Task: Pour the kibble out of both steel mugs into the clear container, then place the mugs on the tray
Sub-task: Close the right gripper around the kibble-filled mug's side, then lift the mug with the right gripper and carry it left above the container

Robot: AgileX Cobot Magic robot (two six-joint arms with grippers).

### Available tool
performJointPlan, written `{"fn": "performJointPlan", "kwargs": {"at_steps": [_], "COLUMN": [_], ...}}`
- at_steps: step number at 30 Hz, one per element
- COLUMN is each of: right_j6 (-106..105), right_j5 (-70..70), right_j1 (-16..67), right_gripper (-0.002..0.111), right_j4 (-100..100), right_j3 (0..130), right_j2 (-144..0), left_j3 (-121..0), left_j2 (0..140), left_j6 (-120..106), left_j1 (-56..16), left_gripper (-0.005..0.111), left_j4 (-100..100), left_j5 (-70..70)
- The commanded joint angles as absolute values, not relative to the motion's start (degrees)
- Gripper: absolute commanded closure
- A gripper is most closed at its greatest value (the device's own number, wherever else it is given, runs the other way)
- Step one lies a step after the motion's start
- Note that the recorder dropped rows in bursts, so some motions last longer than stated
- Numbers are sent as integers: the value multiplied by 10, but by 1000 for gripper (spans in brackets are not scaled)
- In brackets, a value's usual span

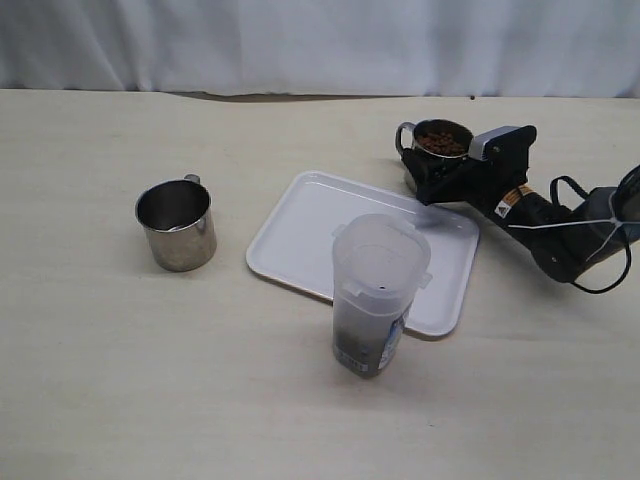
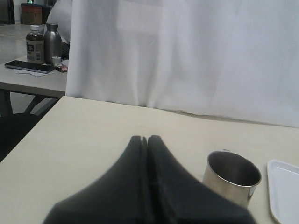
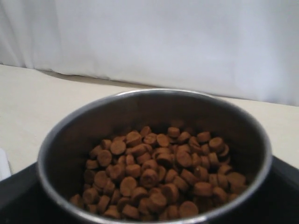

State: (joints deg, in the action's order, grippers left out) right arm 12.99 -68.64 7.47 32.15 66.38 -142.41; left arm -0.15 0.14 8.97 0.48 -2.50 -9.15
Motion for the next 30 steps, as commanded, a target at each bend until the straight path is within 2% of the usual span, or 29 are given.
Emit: {"fn": "performJointPlan", "kwargs": {"at_steps": [1,2,10,22,30], "right_j6": [125,127,127,127,124], "right_j5": [-674,-674,-652,-448,-345], "right_j1": [75,75,72,82,122], "right_gripper": [98,103,103,103,103], "right_j4": [287,275,264,299,309], "right_j3": [666,666,626,401,279], "right_j2": [-1424,-1424,-1336,-943,-754], "left_j3": [0,0,0,0,0], "left_j2": [0,0,0,0,0], "left_j6": [90,90,90,90,90], "left_j1": [0,0,0,0,0], "left_gripper": [107,107,107,107,107], "left_j4": [-23,-23,-23,-23,-23], "left_j5": [-87,-87,-87,-87,-87]}}
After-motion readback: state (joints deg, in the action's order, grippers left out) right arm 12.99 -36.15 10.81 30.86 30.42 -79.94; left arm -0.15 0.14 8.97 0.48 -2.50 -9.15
